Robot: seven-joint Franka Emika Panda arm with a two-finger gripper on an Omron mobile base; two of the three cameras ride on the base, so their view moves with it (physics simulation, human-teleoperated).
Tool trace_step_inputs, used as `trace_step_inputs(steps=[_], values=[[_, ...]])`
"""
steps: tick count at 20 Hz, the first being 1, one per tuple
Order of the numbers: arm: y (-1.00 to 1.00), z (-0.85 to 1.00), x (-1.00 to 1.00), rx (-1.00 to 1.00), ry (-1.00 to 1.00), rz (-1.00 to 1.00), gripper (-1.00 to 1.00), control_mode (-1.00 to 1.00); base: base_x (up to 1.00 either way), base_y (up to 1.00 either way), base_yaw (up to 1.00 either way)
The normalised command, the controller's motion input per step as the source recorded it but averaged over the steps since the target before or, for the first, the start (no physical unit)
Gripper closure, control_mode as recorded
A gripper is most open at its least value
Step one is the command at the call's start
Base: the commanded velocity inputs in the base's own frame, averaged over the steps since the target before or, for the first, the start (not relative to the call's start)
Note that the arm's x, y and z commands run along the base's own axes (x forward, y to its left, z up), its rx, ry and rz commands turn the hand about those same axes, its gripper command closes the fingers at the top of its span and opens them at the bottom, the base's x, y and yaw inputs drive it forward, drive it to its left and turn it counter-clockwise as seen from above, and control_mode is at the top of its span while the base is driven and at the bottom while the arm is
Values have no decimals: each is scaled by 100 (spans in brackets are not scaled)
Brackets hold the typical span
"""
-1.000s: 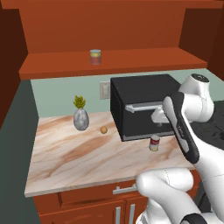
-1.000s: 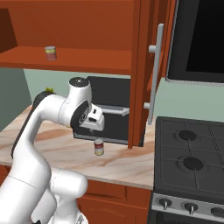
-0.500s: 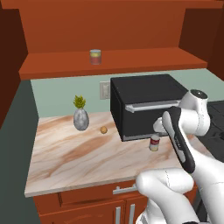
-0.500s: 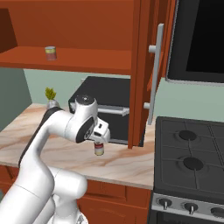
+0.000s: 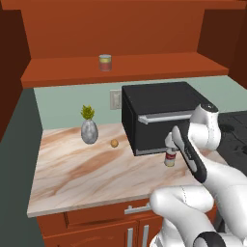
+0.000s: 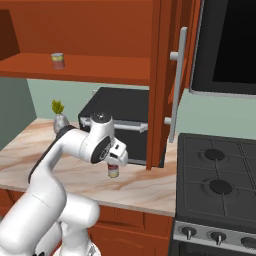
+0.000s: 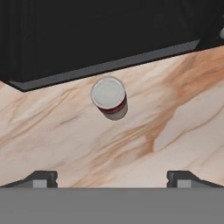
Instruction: Restock the canned food cabinet by taking the new fresh canned food from the counter and placing it in the cabinet. Then, take the old canned food from the cabinet and place it on the counter.
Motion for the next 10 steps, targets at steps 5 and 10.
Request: trace_step_inputs(steps=[5, 10], values=[[0, -42, 29, 0, 17, 0, -100, -100, 0, 0, 0], [-2, -32, 28, 0, 13, 0, -100, -100, 0, 0, 0]])
